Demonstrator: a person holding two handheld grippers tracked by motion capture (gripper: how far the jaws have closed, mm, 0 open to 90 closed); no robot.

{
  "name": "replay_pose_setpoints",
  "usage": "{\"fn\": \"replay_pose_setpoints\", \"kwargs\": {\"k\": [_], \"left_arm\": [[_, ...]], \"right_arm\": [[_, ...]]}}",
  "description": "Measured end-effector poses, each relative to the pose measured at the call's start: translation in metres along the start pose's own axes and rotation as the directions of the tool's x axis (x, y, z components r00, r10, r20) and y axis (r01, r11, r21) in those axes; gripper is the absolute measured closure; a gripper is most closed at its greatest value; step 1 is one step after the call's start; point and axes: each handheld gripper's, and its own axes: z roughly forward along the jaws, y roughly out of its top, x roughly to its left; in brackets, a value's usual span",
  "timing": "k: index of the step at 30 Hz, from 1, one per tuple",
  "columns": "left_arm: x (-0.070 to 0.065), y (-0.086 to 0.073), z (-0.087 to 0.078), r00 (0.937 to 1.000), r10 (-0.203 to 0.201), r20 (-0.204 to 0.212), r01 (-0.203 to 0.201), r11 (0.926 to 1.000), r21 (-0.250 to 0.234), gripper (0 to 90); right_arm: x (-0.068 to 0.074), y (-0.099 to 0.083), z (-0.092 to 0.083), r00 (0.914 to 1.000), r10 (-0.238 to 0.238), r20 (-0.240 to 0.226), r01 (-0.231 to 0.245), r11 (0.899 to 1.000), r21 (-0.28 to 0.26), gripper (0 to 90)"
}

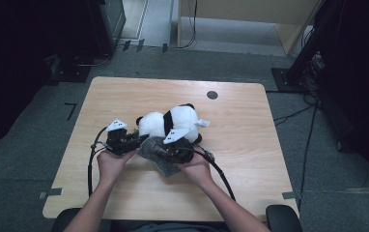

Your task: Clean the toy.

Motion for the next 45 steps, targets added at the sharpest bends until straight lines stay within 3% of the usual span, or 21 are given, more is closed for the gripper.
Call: {"fn": "replay_pose_setpoints", "kwargs": {"k": [3,12,17,23,28,38,41,45], "left_arm": [[0.0,0.0,0.0,1.0,0.006,-0.004,-0.006,1.0,0.0,64.2],[-0.001,0.0,0.002,0.9999,0.016,-0.005,-0.016,0.9999,0.0,64.3],[-0.001,0.0,0.002,0.9997,0.022,-0.007,-0.022,0.9997,0.004,64.4],[-0.001,-0.001,0.002,0.9995,0.03,-0.015,-0.03,0.9996,0.003,64.1],[0.0,-0.001,0.002,0.9996,0.023,-0.015,-0.023,0.9997,0.002,64.1],[0.0,-0.001,0.001,0.9997,0.022,-0.011,-0.022,0.9998,0.005,63.6],[0.0,-0.001,0.0,0.9997,0.021,-0.011,-0.02,0.9998,0.006,63.7],[0.0,0.0,0.0,0.9998,0.016,-0.006,-0.016,0.9999,0.004,63.7]], "right_arm": [[-0.004,-0.006,-0.01,0.9995,-0.007,0.03,0.007,1.0,0.005,77.4],[-0.025,-0.025,-0.06,0.9936,0.047,0.103,-0.045,0.999,-0.022,77.2],[-0.033,-0.031,-0.077,0.9896,0.061,0.13,-0.057,0.998,-0.031,77.2],[-0.04,-0.036,-0.096,0.9822,0.085,0.167,-0.077,0.995,-0.055,77.1],[-0.048,-0.042,-0.113,0.9711,0.106,0.213,-0.092,0.993,-0.076,77.3],[-0.069,-0.054,-0.135,0.943,0.184,0.277,-0.157,0.98,-0.119,77.4],[-0.076,-0.058,-0.142,0.9264,0.203,0.317,-0.167,0.976,-0.136,77.4],[-0.091,-0.065,-0.153,0.8964,0.252,0.365,-0.203,0.965,-0.166,77.4]]}}
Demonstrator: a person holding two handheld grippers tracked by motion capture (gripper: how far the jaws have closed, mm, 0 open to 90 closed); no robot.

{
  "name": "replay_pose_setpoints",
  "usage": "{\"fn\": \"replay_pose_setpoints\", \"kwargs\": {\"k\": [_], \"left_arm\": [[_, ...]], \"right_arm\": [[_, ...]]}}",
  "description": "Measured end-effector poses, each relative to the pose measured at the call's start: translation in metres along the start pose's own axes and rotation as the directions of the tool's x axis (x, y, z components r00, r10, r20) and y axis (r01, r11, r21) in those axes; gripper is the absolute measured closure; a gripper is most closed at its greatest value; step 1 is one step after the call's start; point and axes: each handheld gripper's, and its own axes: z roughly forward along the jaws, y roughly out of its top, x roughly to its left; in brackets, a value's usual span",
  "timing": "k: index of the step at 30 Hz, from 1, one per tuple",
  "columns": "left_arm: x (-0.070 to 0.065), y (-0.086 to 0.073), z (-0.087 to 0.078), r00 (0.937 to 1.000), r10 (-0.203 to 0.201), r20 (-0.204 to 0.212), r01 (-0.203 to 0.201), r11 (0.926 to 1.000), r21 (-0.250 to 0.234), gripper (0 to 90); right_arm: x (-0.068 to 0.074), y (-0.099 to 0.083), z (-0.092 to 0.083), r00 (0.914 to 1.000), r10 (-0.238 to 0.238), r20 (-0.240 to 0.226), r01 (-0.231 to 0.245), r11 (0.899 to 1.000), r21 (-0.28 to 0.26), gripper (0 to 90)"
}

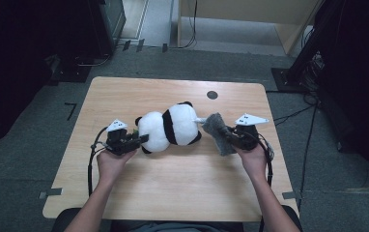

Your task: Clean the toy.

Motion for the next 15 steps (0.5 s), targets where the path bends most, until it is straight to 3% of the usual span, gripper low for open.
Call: {"fn": "replay_pose_setpoints", "kwargs": {"k": [5,11,15], "left_arm": [[0.0,0.0,0.0,1.0,-0.001,0.001,0.001,1.0,-0.001,63.7],[0.0,0.0,0.0,1.0,-0.001,-0.001,0.001,1.0,-0.003,63.6],[0.0,0.0,0.0,1.0,0.0,-0.002,0.0,1.0,-0.004,63.6]], "right_arm": [[-0.022,-0.007,0.003,0.9964,0.04,0.075,-0.04,0.999,0.003,77.2],[-0.046,-0.016,0.013,0.9843,0.146,0.099,-0.142,0.989,-0.04,76.8],[-0.056,-0.02,0.022,0.9768,0.135,0.166,-0.128,0.99,-0.051,76.1]]}}
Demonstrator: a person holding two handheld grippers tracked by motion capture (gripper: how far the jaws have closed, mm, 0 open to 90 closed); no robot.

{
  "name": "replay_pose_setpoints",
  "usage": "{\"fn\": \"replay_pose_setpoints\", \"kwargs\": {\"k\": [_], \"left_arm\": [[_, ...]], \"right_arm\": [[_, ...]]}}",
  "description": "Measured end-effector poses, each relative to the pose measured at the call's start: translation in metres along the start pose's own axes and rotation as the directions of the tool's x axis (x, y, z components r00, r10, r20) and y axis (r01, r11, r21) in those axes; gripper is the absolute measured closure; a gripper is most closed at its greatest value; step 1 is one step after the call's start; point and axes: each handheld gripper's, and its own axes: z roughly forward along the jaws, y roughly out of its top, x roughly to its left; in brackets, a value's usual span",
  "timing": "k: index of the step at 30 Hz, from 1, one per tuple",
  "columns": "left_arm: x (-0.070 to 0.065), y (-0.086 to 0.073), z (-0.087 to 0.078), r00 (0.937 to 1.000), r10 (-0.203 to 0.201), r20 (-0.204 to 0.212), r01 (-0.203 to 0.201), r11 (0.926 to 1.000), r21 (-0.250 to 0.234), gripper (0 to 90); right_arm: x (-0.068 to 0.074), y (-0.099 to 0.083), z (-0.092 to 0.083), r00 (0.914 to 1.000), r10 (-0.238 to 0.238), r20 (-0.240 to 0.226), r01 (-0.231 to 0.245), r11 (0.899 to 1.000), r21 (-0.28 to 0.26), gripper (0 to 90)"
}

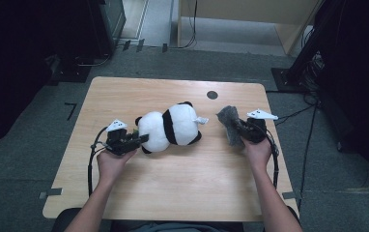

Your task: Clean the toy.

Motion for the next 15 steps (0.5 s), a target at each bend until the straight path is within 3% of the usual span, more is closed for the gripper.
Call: {"fn": "replay_pose_setpoints", "kwargs": {"k": [6,11,15], "left_arm": [[0.001,-0.001,0.0,1.0,0.002,0.001,-0.002,1.0,-0.004,63.1],[0.003,-0.002,0.001,0.9999,0.002,0.011,-0.002,1.0,-0.008,62.4],[0.004,-0.002,0.001,0.9999,0.009,0.01,-0.009,0.9999,-0.009,61.8]], "right_arm": [[-0.014,-0.008,0.015,0.9986,0.037,0.038,-0.037,0.999,0.001,74.8],[-0.017,-0.015,0.027,0.9974,-0.016,0.07,0.012,0.998,0.057,72.2],[-0.02,-0.017,0.03,0.9985,-0.005,0.055,0.001,0.998,0.062,65.9]]}}
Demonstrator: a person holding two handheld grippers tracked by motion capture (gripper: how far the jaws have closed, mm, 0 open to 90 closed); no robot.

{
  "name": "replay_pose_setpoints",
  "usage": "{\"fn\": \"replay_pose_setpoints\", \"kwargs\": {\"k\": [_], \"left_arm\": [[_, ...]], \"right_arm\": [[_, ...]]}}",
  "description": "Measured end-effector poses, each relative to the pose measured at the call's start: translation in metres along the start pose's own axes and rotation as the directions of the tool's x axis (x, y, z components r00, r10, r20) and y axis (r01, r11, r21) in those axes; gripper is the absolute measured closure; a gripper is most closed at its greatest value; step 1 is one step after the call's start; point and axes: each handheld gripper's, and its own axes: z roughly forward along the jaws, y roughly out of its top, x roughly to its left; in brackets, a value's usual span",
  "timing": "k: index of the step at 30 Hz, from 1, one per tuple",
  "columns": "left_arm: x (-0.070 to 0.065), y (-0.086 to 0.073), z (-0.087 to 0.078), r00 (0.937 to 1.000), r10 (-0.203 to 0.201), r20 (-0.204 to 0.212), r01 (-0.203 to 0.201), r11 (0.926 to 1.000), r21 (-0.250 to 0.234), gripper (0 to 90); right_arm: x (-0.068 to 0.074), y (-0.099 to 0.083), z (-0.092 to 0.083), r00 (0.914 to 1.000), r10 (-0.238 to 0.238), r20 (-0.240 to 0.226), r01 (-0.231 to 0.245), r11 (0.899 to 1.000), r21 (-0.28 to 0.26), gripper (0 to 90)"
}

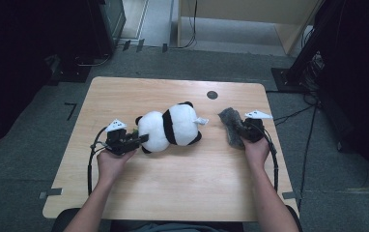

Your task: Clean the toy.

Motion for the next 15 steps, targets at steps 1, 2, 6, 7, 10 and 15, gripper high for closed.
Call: {"fn": "replay_pose_setpoints", "kwargs": {"k": [1,2,6,7,10,15], "left_arm": [[0.0,0.0,0.0,1.0,0.003,-0.002,-0.003,1.0,-0.001,61.6],[0.0,0.0,0.0,1.0,0.004,-0.003,-0.004,1.0,-0.001,61.3],[0.0,0.0,0.001,0.9999,0.009,-0.005,-0.009,1.0,-0.003,60.7],[0.0,-0.001,0.001,0.9999,0.012,-0.005,-0.012,0.9999,-0.003,60.4],[0.001,-0.001,0.001,0.9998,0.018,-0.004,-0.018,0.9998,-0.001,59.1],[0.003,-0.002,0.002,0.9998,0.019,0.008,-0.019,0.9998,-0.004,56.2]], "right_arm": [[-0.001,0.0,0.0,1.0,0.006,-0.007,-0.006,1.0,0.005,63.4],[-0.001,-0.001,0.0,0.9999,0.005,-0.01,-0.005,1.0,0.01,60.3],[-0.002,0.002,-0.004,0.9999,0.014,0.001,-0.014,1.0,-0.001,51.9],[-0.002,0.004,-0.007,0.9998,0.018,0.0,-0.018,1.0,-0.01,49.6],[0.0,0.009,-0.012,0.9998,0.02,-0.008,-0.02,0.999,-0.025,44.2],[0.01,0.018,-0.02,0.9985,0.022,-0.051,-0.025,0.999,-0.048,34.9]]}}
